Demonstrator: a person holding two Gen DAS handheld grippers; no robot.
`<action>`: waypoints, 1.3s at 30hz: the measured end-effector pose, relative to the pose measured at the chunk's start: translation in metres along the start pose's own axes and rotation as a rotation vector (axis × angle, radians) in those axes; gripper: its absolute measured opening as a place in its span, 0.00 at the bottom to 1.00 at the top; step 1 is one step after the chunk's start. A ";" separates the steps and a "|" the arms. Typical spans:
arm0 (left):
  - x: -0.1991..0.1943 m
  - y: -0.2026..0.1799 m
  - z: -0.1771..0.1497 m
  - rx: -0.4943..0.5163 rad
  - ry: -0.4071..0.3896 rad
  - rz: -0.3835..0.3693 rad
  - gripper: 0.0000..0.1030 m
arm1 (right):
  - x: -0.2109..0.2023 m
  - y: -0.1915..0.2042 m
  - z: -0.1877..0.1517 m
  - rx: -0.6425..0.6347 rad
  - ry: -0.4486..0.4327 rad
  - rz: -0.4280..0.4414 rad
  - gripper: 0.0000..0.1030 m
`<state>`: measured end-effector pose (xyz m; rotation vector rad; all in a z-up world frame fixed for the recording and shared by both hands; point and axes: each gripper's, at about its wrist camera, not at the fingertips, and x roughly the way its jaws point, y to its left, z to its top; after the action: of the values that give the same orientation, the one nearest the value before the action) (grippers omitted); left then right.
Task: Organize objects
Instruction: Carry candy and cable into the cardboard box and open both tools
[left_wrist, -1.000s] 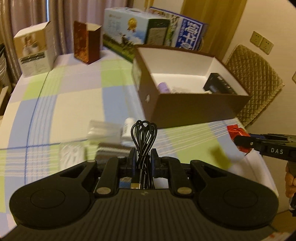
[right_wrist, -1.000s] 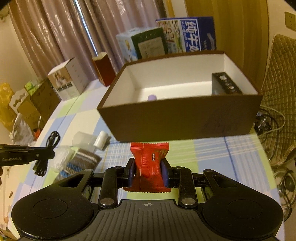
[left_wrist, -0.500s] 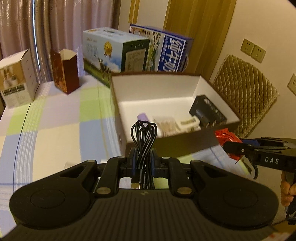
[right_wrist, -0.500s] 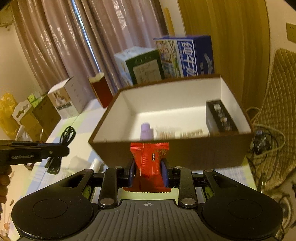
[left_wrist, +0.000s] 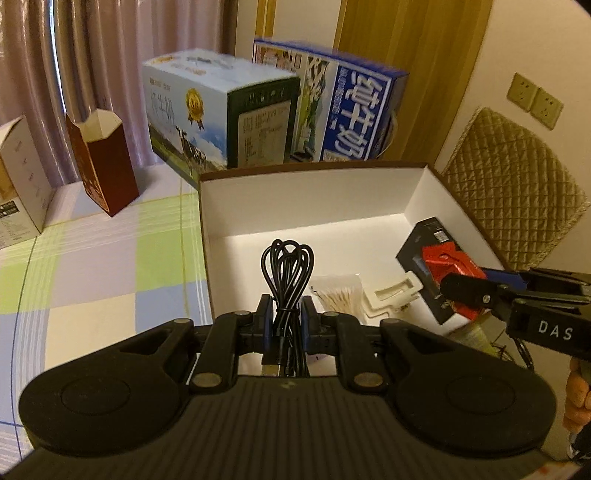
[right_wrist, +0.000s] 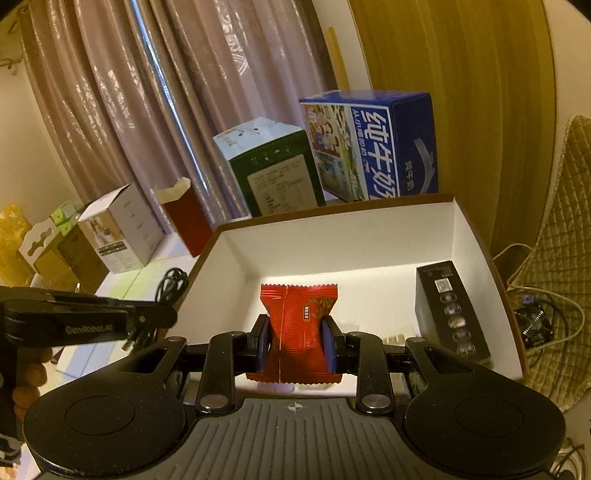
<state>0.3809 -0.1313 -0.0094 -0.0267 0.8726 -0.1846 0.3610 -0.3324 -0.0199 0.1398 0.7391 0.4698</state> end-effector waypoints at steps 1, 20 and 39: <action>0.007 0.001 0.002 -0.001 0.016 0.007 0.11 | 0.007 -0.003 0.002 0.003 0.007 0.000 0.26; 0.076 -0.001 0.000 0.044 0.176 0.042 0.14 | 0.069 -0.032 -0.001 0.062 0.133 -0.009 0.26; 0.050 0.005 0.001 0.037 0.120 0.004 0.55 | 0.050 -0.035 -0.001 0.045 0.117 -0.062 0.76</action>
<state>0.4143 -0.1348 -0.0472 0.0205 0.9882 -0.2002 0.4050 -0.3406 -0.0614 0.1321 0.8662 0.4045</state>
